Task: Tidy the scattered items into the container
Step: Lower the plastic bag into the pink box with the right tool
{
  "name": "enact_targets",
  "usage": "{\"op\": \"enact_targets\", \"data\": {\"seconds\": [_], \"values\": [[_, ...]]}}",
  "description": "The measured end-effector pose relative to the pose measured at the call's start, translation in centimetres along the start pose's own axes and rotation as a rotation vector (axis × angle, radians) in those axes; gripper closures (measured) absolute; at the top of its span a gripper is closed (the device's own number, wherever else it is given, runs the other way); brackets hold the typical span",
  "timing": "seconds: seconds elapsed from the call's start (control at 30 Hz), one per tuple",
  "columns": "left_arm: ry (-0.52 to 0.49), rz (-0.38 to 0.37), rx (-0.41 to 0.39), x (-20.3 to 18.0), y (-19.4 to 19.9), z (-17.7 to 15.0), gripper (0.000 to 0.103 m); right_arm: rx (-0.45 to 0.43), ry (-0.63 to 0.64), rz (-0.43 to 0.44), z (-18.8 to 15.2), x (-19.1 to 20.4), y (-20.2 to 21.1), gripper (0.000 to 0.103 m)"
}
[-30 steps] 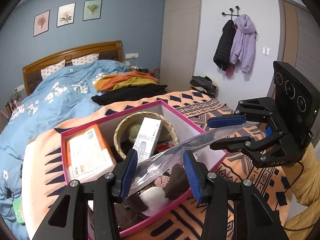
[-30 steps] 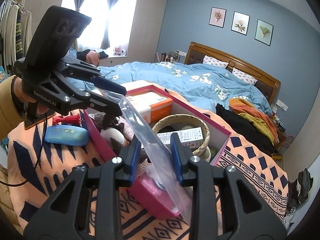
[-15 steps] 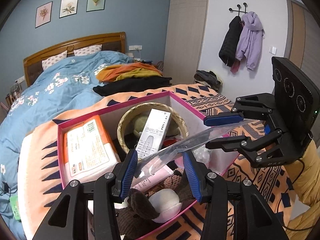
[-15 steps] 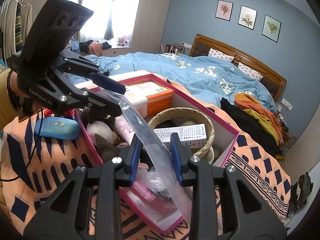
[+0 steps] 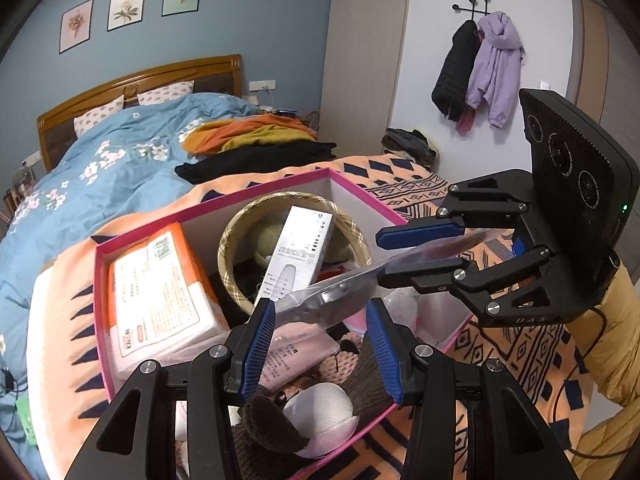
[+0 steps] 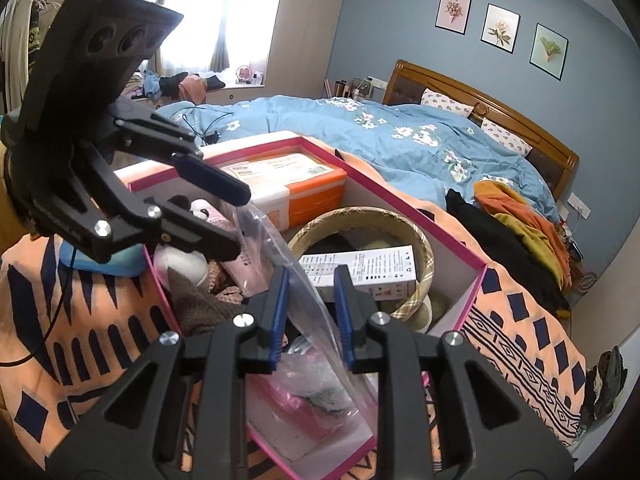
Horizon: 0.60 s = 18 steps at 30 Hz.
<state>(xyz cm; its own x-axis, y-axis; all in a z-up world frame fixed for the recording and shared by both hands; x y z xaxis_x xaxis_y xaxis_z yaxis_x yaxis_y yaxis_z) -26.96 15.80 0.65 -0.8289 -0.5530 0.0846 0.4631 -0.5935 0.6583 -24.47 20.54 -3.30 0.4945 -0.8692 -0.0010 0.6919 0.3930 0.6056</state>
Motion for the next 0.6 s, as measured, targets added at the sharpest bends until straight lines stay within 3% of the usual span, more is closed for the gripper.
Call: {"op": "enact_targets", "data": {"seconds": [0.6], "values": [[0.029, 0.011, 0.014, 0.8, -0.5, -0.5, 0.055, 0.048, 0.005, 0.033, -0.5, 1.5, -2.5, 0.078]]}}
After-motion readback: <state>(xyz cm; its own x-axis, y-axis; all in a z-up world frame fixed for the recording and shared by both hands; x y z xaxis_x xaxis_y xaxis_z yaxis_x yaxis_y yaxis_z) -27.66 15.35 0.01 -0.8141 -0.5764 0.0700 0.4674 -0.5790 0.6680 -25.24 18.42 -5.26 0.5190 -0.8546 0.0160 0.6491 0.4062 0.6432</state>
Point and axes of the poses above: each gripper's, at about its wrist camera, not at the fingertips, and y roughly against the way its jaws point, x to its left, z to its top, the point moved 7 cm from there along -y, roughly the way its jaws point, and after that the axes turned 14 degrees about -y, right-handed, at the moved point
